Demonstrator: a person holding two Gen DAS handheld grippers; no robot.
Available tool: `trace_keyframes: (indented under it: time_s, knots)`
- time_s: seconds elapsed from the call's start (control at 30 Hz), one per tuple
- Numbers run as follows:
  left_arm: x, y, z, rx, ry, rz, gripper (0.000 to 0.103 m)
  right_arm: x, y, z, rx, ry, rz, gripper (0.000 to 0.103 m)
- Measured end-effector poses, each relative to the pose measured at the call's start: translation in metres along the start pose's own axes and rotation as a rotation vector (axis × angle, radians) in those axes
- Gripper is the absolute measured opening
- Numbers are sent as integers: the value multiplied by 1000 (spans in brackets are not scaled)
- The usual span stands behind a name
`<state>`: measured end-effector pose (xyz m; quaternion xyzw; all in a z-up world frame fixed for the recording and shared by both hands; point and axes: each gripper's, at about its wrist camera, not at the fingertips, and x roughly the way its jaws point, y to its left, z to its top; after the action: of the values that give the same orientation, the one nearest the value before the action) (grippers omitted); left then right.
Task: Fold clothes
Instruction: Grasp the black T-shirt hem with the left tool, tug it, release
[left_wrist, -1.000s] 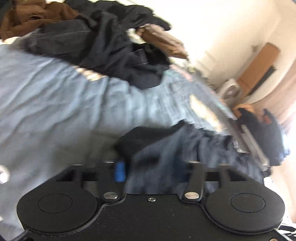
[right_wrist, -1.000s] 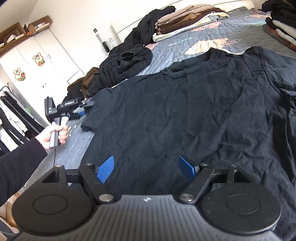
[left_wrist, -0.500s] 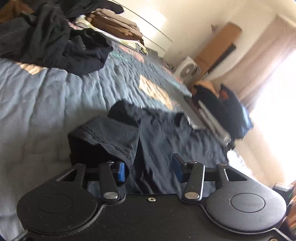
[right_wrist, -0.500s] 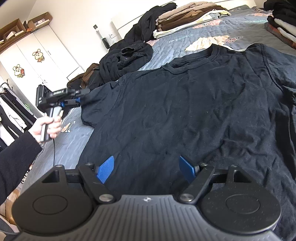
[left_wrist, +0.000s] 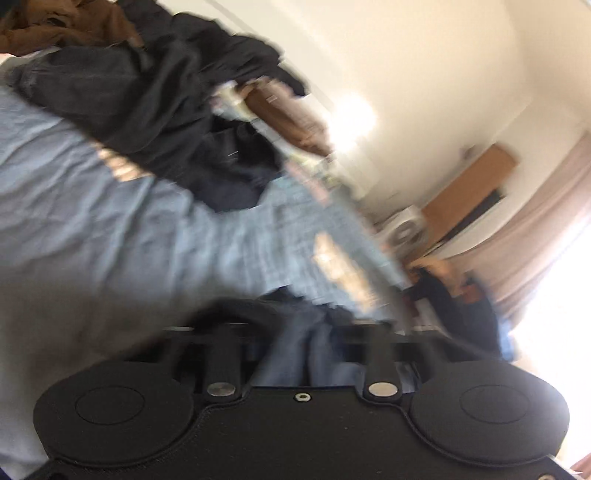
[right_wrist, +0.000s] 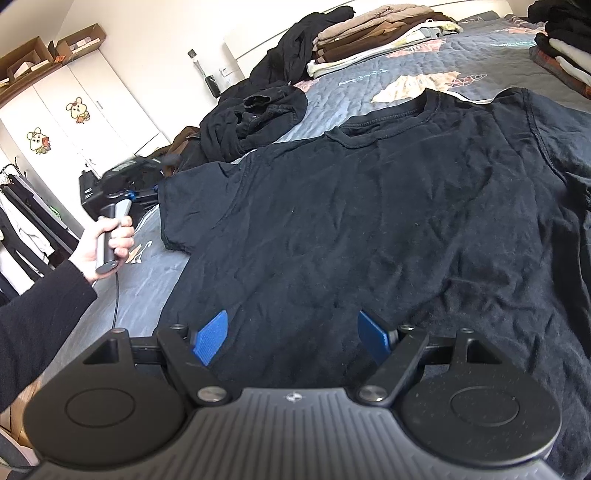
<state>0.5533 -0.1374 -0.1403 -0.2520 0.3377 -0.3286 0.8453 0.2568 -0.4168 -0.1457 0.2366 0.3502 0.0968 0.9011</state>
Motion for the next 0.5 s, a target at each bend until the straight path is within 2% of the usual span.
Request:
trace_keyframes:
  time_s: [0.07,0.17,0.23,0.27,0.33,0.4,0.5]
  knots:
    - [2,2,2,23,-19,64,10,1,0,0,-1,2,-1,77]
    - [-5,9,11,32,-84,151,4,1,-1,-1,-1,4,-3,77]
    - [-16,14,19,31,-131,194,4,1,-1,-1,0,4,-2,77]
    - [-18,18,23,25,-131,202,4,0,-1,-1,1,2,-2,77]
    - [-11,18,27,62,-77,249,4,0,-2,-1,3,1,-1,77]
    - [-1,23,30,56,-15,285,5,1,-2,-1,3,2,-1,77]
    - [2,32,30,21,41,327,14,0,-2,-1,-1,0,0,77]
